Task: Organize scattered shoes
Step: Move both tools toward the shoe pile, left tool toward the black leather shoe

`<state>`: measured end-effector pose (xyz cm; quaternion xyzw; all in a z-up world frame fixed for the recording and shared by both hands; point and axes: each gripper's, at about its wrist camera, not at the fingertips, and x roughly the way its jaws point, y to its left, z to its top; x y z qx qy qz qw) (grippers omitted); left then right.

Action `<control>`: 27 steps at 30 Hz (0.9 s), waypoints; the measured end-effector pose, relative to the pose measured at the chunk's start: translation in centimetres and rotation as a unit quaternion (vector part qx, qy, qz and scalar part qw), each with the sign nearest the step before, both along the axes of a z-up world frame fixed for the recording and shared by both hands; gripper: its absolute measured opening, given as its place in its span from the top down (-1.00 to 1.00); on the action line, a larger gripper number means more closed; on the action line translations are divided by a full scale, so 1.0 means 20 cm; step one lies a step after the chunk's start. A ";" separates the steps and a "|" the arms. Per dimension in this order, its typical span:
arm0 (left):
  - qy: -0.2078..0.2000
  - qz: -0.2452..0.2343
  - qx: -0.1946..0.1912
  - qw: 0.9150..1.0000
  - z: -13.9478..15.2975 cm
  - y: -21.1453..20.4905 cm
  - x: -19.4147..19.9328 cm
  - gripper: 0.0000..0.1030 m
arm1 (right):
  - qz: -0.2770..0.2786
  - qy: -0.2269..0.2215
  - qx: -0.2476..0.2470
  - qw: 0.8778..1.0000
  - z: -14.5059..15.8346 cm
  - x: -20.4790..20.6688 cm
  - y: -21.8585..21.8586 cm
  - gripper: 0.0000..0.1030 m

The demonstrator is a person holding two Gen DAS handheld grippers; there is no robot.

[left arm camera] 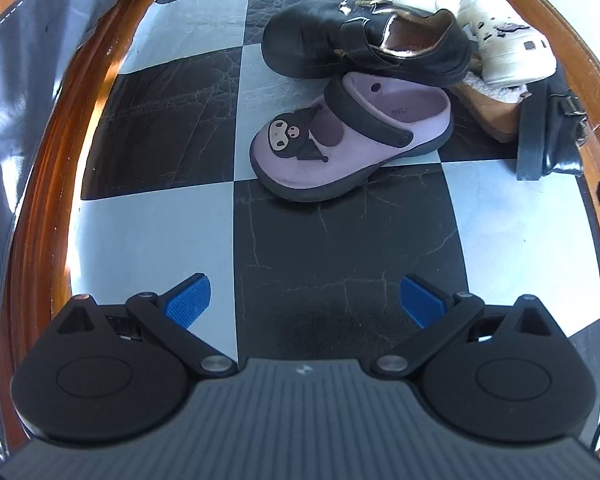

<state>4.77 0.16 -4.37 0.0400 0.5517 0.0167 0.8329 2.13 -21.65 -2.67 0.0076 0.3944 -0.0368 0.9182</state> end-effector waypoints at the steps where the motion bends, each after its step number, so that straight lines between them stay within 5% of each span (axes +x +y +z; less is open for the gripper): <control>1: -0.008 -0.006 0.003 1.000 0.01 -0.02 0.02 -1.00 | -0.002 0.001 -0.001 1.000 -0.01 0.02 -0.01 -0.99; 5: -0.031 -0.009 -0.003 0.999 0.04 -0.04 0.07 -1.00 | -0.004 0.013 0.023 1.000 -0.02 0.12 -0.06 -0.98; 7: -0.047 0.004 0.010 0.999 0.07 0.00 0.06 -1.00 | 0.014 0.018 0.037 0.999 -0.04 0.18 -0.05 -0.74; 9: -0.053 0.009 0.010 0.998 0.10 0.03 0.07 -1.00 | 0.046 0.025 0.043 0.998 -0.06 0.23 -0.01 0.02; 11: -0.046 0.016 -0.008 0.999 0.10 0.06 0.09 -1.00 | 0.060 0.032 0.039 0.997 -0.10 0.29 0.04 0.18; 14: -0.029 0.018 -0.028 0.999 0.08 0.09 0.10 -1.00 | 0.065 0.040 0.052 0.996 -0.10 0.40 0.16 0.11; 17: -0.022 0.022 -0.029 0.999 0.06 0.11 0.10 -1.00 | 0.051 0.040 0.073 0.995 -0.14 0.51 0.22 -0.79; 21: -0.012 0.043 -0.064 0.997 0.06 0.18 0.11 -1.00 | 0.033 0.034 0.066 0.997 -0.17 0.63 0.29 -0.74; 27: -0.036 0.028 -0.042 0.998 0.04 0.25 0.10 -1.00 | 0.012 0.031 0.049 0.998 -0.18 0.72 0.36 -0.74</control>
